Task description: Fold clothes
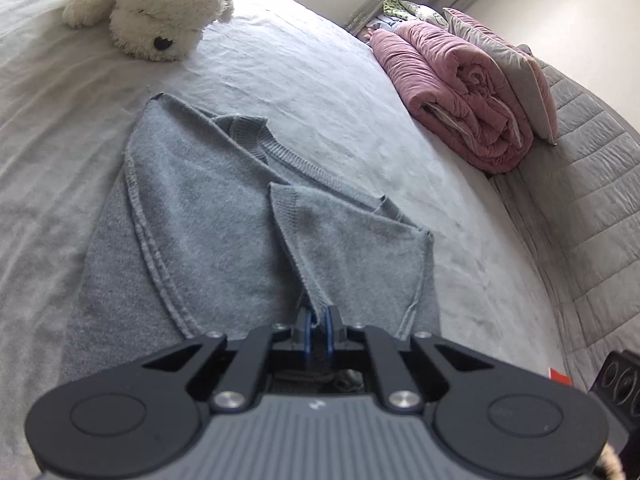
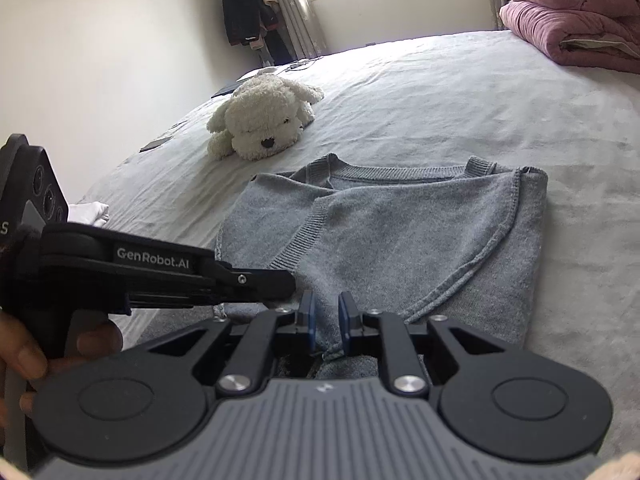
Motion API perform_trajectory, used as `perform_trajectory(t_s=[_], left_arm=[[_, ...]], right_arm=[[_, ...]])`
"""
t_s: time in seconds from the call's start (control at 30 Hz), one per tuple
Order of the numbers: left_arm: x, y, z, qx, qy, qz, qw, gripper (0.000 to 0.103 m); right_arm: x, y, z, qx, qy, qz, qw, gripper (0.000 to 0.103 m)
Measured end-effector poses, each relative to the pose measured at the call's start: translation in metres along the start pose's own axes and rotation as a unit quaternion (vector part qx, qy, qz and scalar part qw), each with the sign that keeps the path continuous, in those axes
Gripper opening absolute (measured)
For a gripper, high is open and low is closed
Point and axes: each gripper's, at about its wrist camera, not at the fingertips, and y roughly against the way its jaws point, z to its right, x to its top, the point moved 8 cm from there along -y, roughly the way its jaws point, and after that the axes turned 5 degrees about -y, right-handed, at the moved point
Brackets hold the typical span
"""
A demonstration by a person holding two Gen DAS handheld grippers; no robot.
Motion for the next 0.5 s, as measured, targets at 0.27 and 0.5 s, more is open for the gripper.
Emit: perform_trajectory(t_s=[0.27, 0.5], left_arm=[[0.003, -0.001, 0.011, -0.003, 0.018, -0.013, 0.9998, 0.006], [-0.005, 0.000, -0.008, 0.018, 0.023, -0.022, 0.9993, 0.006]], right_arm=[[0.003, 0.005, 0.011, -0.005, -0.022, 0.005, 1.000, 0.019], [0.003, 0.005, 0.011, -0.002, -0.022, 0.002, 1.000, 0.019]])
